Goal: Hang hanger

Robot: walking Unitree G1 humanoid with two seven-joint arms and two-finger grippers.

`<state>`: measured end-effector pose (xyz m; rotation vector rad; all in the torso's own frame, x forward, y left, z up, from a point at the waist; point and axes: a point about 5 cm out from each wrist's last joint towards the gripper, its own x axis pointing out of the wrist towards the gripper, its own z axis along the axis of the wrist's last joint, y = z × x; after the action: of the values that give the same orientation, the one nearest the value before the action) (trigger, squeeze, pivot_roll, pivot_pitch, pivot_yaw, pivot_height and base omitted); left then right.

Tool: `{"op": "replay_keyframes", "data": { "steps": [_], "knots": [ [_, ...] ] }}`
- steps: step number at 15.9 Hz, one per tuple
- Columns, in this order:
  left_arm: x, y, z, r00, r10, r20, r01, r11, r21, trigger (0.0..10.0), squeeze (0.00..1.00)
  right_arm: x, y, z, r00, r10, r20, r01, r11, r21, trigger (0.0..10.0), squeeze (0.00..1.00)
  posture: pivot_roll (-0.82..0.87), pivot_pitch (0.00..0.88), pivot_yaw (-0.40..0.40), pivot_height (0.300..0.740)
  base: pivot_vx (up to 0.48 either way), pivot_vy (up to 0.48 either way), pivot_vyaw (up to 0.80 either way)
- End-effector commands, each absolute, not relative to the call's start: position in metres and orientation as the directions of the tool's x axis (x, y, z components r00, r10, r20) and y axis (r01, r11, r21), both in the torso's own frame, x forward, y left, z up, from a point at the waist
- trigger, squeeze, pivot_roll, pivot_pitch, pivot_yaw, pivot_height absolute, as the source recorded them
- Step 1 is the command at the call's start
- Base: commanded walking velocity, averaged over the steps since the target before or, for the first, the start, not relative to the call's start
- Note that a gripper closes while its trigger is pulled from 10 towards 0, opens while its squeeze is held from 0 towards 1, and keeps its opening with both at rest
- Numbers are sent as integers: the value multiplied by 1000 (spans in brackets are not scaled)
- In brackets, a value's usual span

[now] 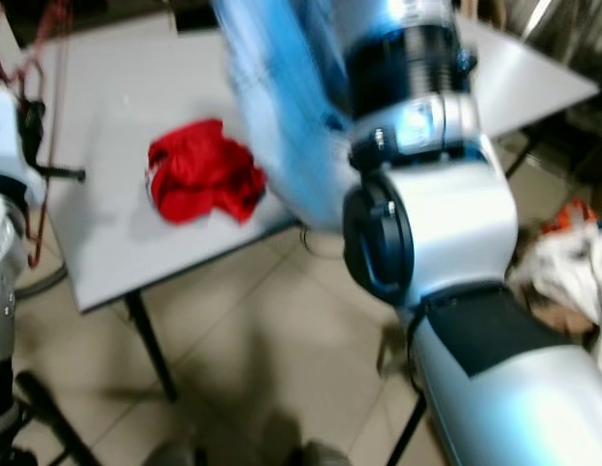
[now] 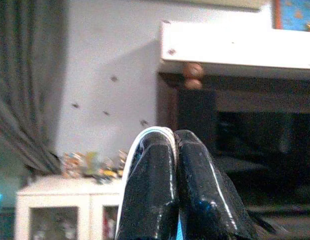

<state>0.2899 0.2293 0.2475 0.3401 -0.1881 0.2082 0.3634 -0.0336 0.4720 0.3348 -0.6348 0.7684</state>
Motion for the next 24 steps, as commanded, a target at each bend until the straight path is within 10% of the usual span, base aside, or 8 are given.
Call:
{"op": "replay_keyframes", "data": {
  "steps": [1, 2, 6, 11, 17, 18, 24],
  "knots": [
    [289, 224, 250, 962, 148, 229, -217, 924, 315, 10000, 0, 363, -49, 481, 521, 484, 704, -742, 664, 93, 10000, 0, 72, 31, -103, 740, 458, 0, 0],
    [287, 231, 253, 959, 163, 233, -235, 916, 326, 10000, 0, 351, -59, 508, 423, 409, 809, -762, 644, 73, 10000, 0, 79, 31, -105, 740, 461, 0, 0],
    [287, 233, 255, 957, 161, 240, -238, 910, 340, 10000, 0, 374, -79, 482, 541, 348, 766, -648, 752, 116, 10000, 0, 82, 31, -107, 740, 458, 0, 0],
    [287, 233, 244, 970, 182, 161, -226, 920, 321, 10000, 0, 419, -60, 280, 856, 502, 127, -501, 864, -40, 10000, 0, 94, 48, -109, 740, 253, 0, 0],
    [283, 209, 219, 1000, -8, -27, 18, 918, 397, 10000, 0, 413, -77, 209, 867, 482, -128, -486, 874, -1, 10000, 0, 83, 54, -103, 740, 0, 0, 0],
    [283, 209, 218, 999, -9, -34, 22, 920, 392, 10000, 0, 411, -81, 200, 853, 493, -171, -497, 868, 25, 10000, 1000, 81, 51, -103, 740, 0, 0, 0],
    [285, 206, 225, 999, -29, -22, 35, 924, 380, 10000, 0, 412, -124, 191, 886, 428, -181, -356, 876, 327, 10000, 1000, 84, 55, -100, 740, 0, 0, 0]
  ]
}}
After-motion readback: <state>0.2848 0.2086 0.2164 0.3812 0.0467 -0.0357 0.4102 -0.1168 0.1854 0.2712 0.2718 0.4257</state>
